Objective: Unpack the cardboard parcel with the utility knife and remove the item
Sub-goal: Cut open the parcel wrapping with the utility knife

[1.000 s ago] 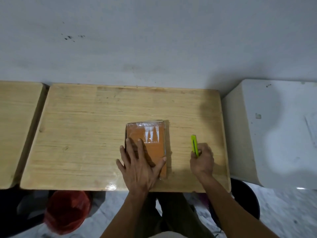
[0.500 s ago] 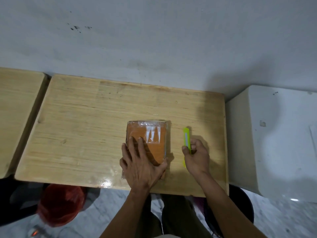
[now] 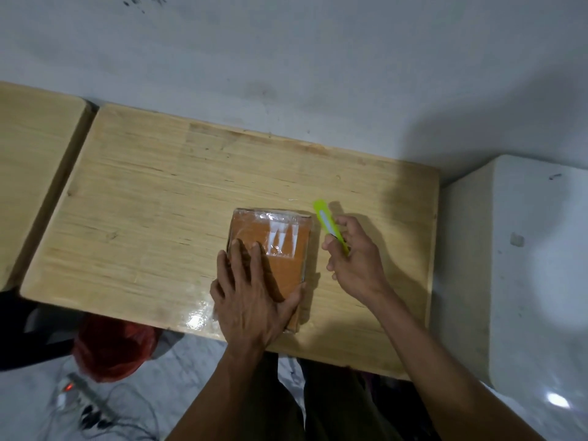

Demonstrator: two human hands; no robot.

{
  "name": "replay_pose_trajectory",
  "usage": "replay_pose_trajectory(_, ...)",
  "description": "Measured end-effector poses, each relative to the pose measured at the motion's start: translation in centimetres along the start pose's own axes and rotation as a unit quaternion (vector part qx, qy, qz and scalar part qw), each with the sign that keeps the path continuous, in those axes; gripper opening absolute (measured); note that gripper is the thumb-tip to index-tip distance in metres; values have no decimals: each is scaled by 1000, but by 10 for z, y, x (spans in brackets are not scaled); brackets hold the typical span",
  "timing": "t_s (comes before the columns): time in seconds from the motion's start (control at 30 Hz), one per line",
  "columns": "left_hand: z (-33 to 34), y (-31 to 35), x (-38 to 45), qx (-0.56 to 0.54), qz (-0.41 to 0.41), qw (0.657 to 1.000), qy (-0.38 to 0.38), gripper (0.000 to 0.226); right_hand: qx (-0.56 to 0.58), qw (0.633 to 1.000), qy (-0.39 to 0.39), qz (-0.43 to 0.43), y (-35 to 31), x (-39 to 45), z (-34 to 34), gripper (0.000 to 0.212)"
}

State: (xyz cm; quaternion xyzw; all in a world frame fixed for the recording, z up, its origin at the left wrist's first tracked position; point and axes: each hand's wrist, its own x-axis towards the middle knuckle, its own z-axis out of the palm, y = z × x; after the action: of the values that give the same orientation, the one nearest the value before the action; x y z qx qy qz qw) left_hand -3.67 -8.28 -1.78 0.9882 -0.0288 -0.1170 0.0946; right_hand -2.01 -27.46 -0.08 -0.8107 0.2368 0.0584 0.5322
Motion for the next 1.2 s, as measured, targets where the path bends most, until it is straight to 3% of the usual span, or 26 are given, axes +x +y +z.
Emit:
replay_pose_trajectory(0.2, 0, 1, 0, 0, -5, 1000, 8, 110, -75, 986, -120, -91, -16, 16, -10, 51)
replay_pose_trajectory(0.27, 0, 2, 0, -3, -6, 1000, 13, 109, -91, 980, -145, -104, -20, 25, -11, 47)
replay_pose_trajectory(0.4, 1, 1, 1, -4, -5, 1000, 18, 109, -121, 977, -132, -113, -32, 40, -13, 25)
replay_pose_trajectory(0.57, 2, 1, 1, -9, -2, 1000, 26, 109, -189, 962, -125, -154, -43, 49, -15, 17)
replay_pose_trajectory(0.73, 3, 0, 2, -9, -4, 1000, 25, 109, -221, 929, -175, -238, -47, 55, -4, 38)
replay_pose_trajectory(0.97, 1, 1, 3, -11, -7, 1000, 15, 111, -331, 863, -175, -339, -55, 66, 11, 55)
replay_pose_trajectory(1.2, 1, 0, 3, -19, -3, 1000, 18, 110, -370, 856, -176, -314, -66, 63, 20, 56)
